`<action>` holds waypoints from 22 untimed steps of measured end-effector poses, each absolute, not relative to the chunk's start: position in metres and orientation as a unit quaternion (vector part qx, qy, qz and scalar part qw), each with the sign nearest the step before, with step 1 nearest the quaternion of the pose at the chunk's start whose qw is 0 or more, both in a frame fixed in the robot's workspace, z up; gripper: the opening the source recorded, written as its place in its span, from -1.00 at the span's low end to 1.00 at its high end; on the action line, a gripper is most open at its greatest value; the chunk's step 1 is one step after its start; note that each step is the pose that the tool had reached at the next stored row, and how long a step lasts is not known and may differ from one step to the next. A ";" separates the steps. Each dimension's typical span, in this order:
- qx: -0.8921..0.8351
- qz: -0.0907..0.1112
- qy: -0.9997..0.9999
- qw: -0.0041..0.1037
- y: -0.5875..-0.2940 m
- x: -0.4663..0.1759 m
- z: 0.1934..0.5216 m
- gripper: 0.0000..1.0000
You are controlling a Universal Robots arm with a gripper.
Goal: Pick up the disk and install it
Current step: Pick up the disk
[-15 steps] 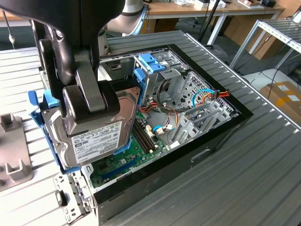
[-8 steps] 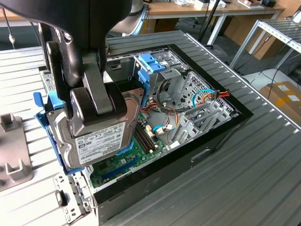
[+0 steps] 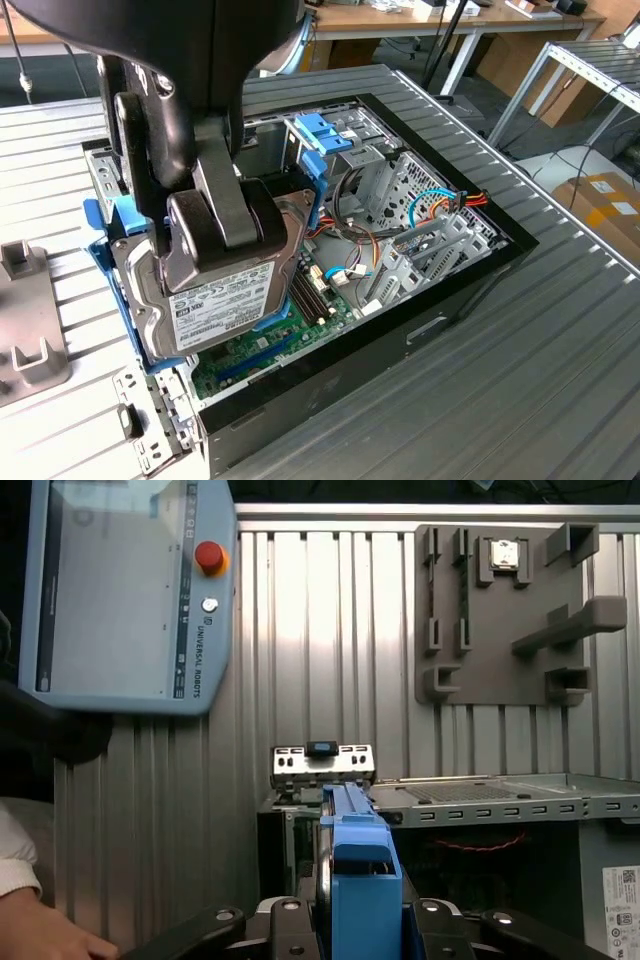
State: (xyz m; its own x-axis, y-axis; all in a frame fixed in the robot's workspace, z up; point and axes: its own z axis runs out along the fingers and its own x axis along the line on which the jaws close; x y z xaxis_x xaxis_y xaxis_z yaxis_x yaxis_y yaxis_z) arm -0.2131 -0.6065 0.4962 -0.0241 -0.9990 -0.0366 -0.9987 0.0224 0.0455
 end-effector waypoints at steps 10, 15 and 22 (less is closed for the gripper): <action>0.699 -0.029 -0.715 0.003 -0.610 -0.208 0.496 -0.26; 0.699 -0.029 -0.715 0.003 -0.612 -0.206 0.496 -0.26; 0.699 -0.029 -0.715 0.003 -0.614 -0.203 0.496 -0.26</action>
State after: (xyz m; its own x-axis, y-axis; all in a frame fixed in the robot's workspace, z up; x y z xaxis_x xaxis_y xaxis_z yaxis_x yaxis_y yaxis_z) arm -0.2034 -0.6145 0.4957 -0.0241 -0.9990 -0.0365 -0.9987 0.0224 0.0455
